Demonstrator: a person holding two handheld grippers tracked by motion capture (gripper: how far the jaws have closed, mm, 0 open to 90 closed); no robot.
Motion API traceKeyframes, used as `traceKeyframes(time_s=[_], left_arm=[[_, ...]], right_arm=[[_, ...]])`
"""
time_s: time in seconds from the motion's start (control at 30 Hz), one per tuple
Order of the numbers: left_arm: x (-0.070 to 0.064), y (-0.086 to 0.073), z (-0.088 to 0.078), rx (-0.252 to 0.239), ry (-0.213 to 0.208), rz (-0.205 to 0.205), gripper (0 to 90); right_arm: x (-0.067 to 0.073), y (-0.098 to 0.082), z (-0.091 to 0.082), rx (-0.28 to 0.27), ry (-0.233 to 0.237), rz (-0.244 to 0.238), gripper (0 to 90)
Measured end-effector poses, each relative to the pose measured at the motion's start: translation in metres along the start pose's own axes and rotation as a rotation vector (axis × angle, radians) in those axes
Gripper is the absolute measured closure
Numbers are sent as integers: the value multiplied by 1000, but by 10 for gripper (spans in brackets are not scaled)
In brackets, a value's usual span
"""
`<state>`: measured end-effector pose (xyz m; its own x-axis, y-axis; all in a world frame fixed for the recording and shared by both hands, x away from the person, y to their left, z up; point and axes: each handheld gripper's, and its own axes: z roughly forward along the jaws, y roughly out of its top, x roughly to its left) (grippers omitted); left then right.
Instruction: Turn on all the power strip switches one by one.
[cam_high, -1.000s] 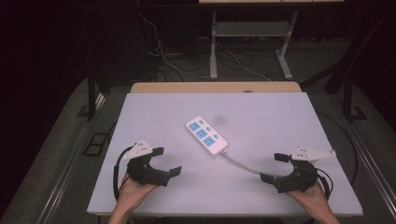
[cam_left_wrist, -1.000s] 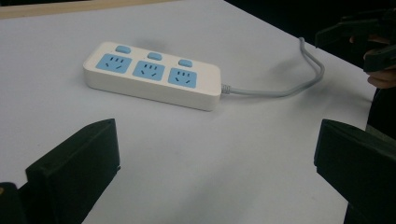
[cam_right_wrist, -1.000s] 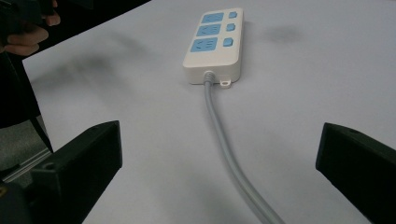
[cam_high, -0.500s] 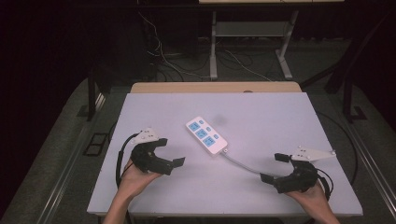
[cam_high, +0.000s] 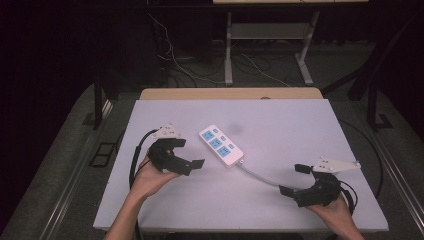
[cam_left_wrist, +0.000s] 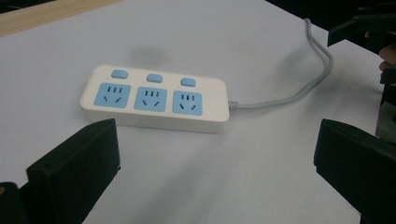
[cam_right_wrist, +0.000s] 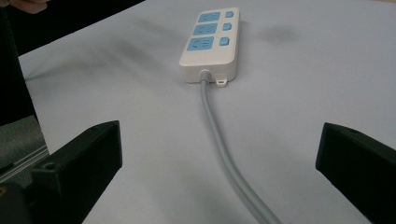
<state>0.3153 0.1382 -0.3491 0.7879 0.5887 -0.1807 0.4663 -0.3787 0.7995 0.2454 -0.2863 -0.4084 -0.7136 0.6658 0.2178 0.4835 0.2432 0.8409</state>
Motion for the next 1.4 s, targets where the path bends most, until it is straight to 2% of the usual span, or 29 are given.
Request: traceKeyframes(time_s=[0.23, 0.53, 1.0, 1.27, 1.4], left_arm=[[1, 22, 5, 34, -4, 38, 0], [6, 35, 14, 67, -16, 54, 0], [14, 48, 37, 119, -39, 71, 14], [19, 53, 52, 166, -66, 76, 95], [20, 56, 57, 173, -76, 77, 145]], right_arm=[[-1, 0, 0, -2, -1, -2, 4], [-1, 0, -1, -4, -1, -1, 4], [-1, -1, -1, -3, -3, 0, 4], [-1, -1, -1, -7, 3, -1, 4], [-1, -1, -1, -4, 4, -9, 4]])
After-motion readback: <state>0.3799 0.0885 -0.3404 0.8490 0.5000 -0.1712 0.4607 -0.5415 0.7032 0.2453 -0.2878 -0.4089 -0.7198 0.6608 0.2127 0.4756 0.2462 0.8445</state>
